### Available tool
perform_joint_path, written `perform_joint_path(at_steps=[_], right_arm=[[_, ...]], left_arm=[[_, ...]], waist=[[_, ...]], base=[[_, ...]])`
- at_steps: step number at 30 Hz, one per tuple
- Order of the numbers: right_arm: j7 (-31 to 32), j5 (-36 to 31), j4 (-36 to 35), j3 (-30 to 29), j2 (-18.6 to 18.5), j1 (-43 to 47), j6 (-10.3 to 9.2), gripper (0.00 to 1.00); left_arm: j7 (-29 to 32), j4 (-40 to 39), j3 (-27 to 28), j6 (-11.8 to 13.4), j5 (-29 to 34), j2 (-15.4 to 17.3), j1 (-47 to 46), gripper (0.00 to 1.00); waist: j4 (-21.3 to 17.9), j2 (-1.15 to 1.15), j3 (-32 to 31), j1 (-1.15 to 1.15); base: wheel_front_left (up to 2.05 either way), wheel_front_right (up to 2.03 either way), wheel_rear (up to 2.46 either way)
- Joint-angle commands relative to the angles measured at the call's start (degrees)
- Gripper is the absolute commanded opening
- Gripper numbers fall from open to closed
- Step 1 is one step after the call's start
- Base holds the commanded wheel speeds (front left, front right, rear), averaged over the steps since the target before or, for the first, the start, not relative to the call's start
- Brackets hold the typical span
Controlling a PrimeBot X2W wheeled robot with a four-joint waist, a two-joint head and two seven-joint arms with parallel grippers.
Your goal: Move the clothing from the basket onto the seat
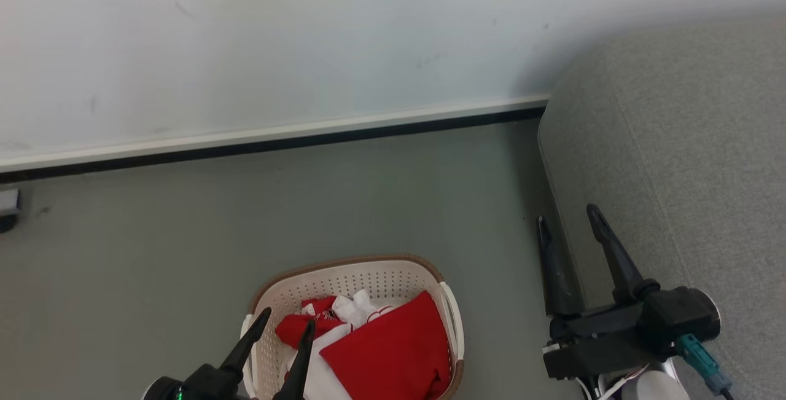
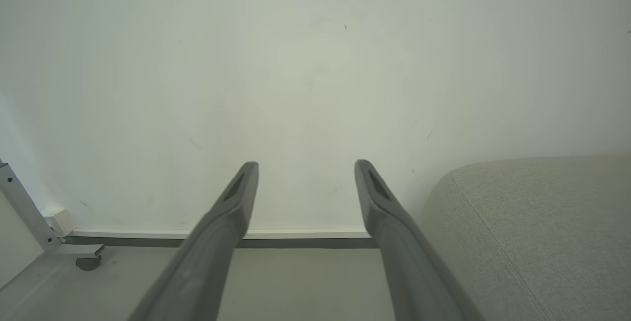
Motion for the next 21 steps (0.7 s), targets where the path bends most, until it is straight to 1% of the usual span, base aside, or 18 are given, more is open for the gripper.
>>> perform_joint_path(at_steps=[1,10,18,21], right_arm=[[-0.1,-0.8,-0.5,0.0,-0.3,-1.2,0.04,1.00],[-0.1,-1.0,-2.4,-0.3,-0.1,-6.5,0.04,1.00],[-0.1,-0.5,-3.8,-0.3,0.7,-9.8,0.04,1.00],[-0.1,-0.2,-4.4,-0.1,0.9,-10.8,0.04,1.00]], left_arm=[[-0.3,1.4,-0.4,0.0,-1.0,0.5,-1.5,1.00],[-0.3,10.4,-9.3,0.0,-3.0,4.2,-11.7,1.00],[-0.3,17.4,-16.6,0.0,-3.0,5.8,-19.7,1.00],[-0.3,20.1,-17.8,0.0,-3.1,6.4,-22.6,1.00]], waist=[[-0.4,-0.01,4.6,-0.01],[-1.2,-0.01,13.8,-0.01],[-3.2,-0.01,20.2,-0.01],[-4.4,-0.01,22.7,-0.01]], base=[[0.00,0.00,0.00],[0.00,0.00,0.00],[0.00,0.00,0.00],[0.00,0.00,0.00]])
